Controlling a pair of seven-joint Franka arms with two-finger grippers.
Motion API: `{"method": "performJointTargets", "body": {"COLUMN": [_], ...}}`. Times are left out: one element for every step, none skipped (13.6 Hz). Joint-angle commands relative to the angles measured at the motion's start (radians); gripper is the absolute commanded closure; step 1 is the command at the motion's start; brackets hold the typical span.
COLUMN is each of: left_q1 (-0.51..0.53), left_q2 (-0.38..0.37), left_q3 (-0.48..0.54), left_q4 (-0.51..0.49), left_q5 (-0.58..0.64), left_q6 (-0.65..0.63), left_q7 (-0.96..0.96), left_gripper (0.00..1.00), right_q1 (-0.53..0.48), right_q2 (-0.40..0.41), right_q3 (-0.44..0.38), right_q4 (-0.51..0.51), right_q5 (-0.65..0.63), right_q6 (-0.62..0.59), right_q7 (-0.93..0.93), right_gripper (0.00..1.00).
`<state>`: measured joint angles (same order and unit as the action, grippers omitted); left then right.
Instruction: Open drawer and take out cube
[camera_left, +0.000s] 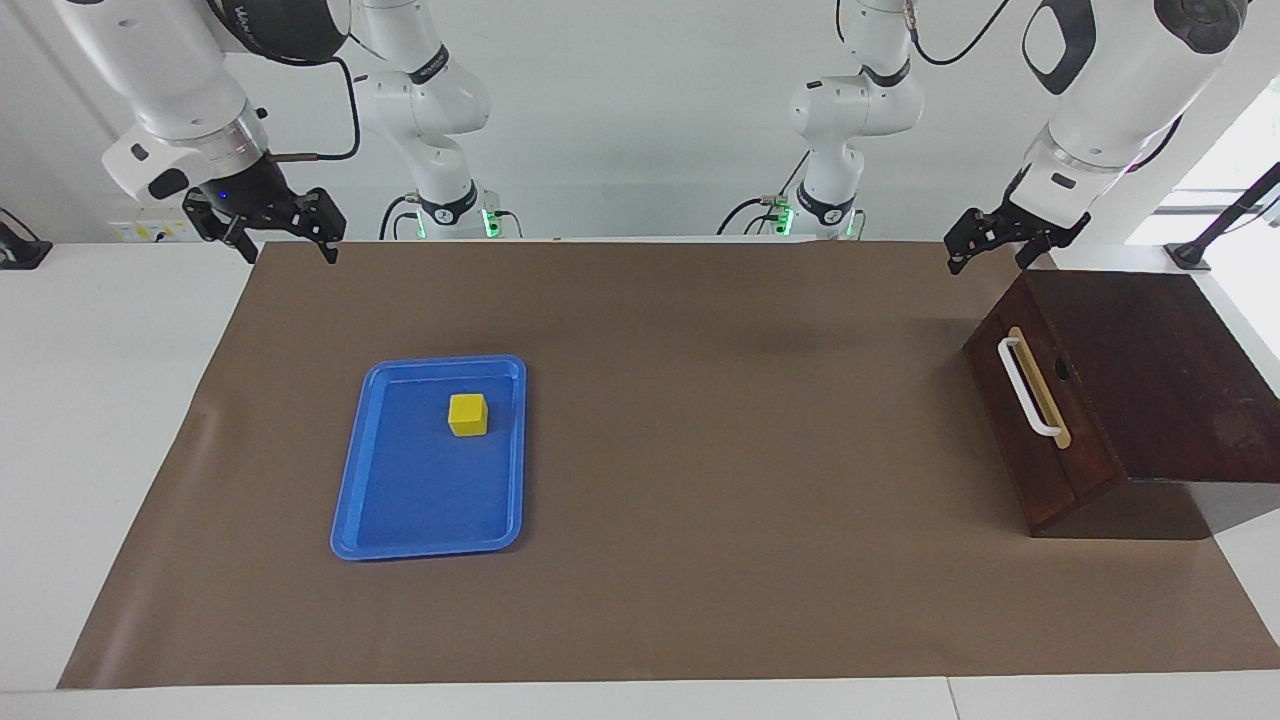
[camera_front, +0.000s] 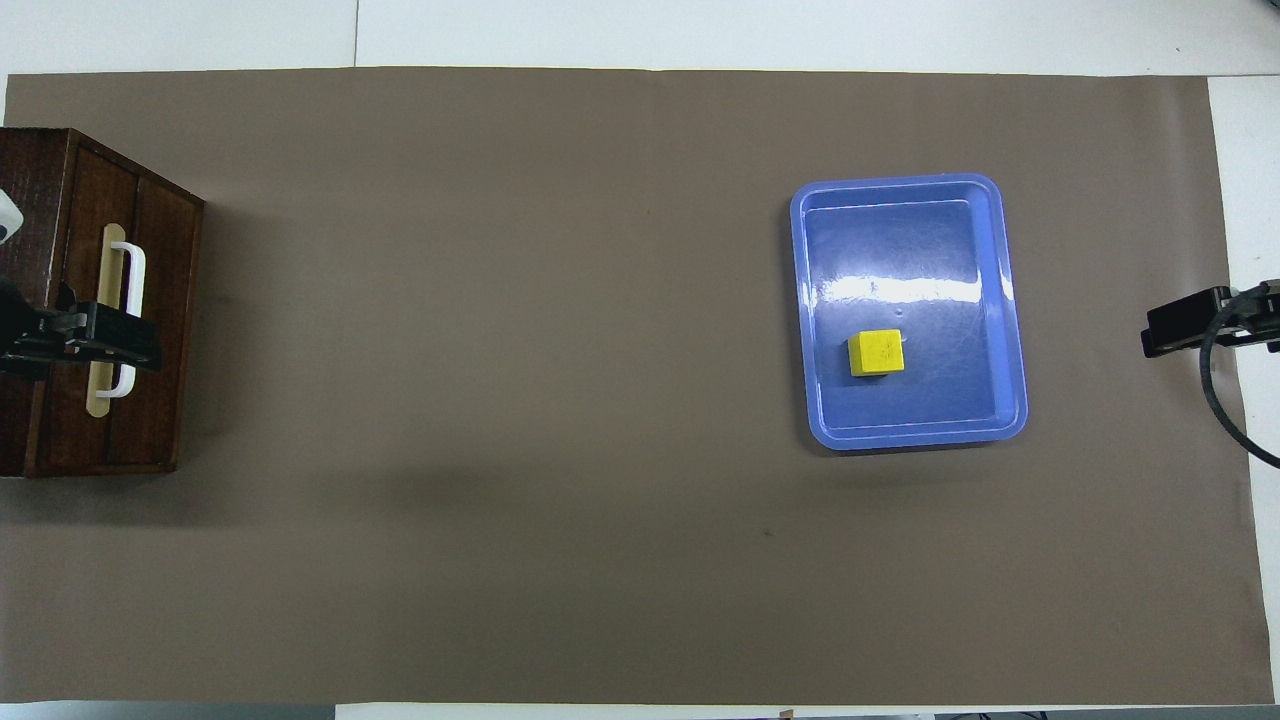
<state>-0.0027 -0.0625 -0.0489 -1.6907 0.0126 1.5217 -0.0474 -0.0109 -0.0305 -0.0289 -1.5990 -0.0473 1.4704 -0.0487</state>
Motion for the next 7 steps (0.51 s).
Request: {"method": "performJointTargets", "body": {"left_q1": [-0.005,-0.005,-0.005,-0.005,-0.005,-0.005,-0.005], "left_q2": [-0.003,-0.003,-0.003,-0.003,-0.003,-0.003,-0.003], "left_q3": [0.006,0.006,0.006,0.006,0.006,0.006,0.006], "left_q4": [0.009,0.009,0.009,0.009,0.009,0.009,0.009], "left_q5": [-0.007,-0.007,-0.007,-0.007,-0.007,-0.007,-0.007], "left_q6": [-0.005,-0.005,-0.005,-0.005,-0.005,-0.005,-0.005], "left_q7": [-0.003,-0.003,-0.003,-0.003,-0.003,-0.003,-0.003], "left_gripper": [0.0,0.0,0.0,0.0,0.0,0.0,0.0], "right_q1": [-0.017,-0.017,-0.015,-0.017,-0.014,-0.008,-0.008], "right_q2": [0.0,-0.005,-0.008,-0.009,-0.009,-0.011,-0.009], "right_q3": [0.007,0.007,0.007,0.007,0.007,0.009,0.009], "right_q4": [-0.018,-0.021,-0.022,-0.021,-0.022,-0.024,-0.022], "right_q5": [-0.005,-0.005,-0.006,-0.006,-0.006,-0.006,-0.006], "right_q6": [0.019,0.021,0.024,0.022,0.021,0.021,0.021], "right_q7": [-0.007,-0.005,-0.003,-0.008,-0.005,0.001,0.0], "right_gripper": [0.0,0.0,0.0,0.0,0.0,0.0,0.0]}}
